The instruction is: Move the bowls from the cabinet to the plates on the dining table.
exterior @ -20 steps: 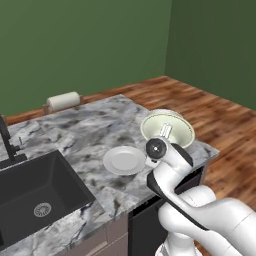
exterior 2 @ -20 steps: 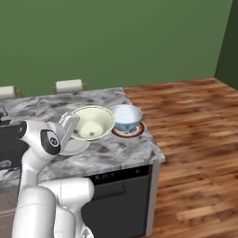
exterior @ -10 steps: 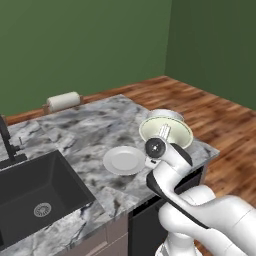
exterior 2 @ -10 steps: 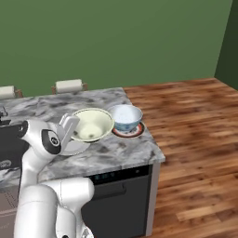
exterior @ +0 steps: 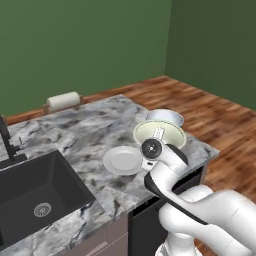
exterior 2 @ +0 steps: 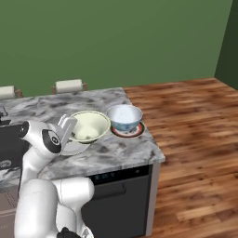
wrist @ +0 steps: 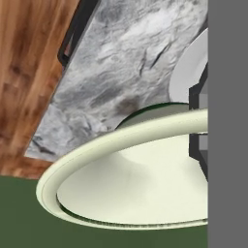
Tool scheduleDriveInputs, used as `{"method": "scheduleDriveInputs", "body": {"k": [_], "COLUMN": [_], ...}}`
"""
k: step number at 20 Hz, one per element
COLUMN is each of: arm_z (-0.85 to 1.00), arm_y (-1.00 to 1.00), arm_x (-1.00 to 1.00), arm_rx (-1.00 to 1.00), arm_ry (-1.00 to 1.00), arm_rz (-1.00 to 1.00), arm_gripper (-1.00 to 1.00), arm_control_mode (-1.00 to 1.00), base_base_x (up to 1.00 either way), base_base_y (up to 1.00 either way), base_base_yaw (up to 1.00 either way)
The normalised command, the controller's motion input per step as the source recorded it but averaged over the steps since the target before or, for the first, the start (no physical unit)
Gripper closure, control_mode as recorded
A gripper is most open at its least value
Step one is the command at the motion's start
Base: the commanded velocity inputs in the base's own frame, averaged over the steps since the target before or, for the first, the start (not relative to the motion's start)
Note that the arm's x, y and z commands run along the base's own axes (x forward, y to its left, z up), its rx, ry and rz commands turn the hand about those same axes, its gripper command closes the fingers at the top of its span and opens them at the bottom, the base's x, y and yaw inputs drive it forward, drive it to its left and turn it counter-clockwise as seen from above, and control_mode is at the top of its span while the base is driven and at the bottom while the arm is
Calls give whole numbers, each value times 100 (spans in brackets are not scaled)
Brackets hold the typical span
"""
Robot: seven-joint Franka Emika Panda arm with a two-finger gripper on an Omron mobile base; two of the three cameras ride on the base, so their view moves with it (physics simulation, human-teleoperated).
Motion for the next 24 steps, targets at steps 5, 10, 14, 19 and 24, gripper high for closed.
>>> {"method": "scheduleDriveInputs", "body": {"k": [5, 10, 14, 19, 24], "arm_z": [-20, -31, -33, -26, -3], "arm_y": [22, 19, 18, 21, 18], "arm_x": [17, 18, 21, 15, 1], "arm_rx": [-7, -10, -11, -9, -3], "arm_ry": [3, 2, 2, 0, 0], "arm_rz": [3, 1, 0, 0, 0], "arm_gripper": [100, 100, 100, 100, 100], "arm_control_mode": [-100, -100, -100, -100, -100], "base_base_x": [0, 0, 0, 0, 0], "base_base_y": [0, 0, 0, 0, 0], "base_base_yaw": [0, 0, 0, 0, 0]}}
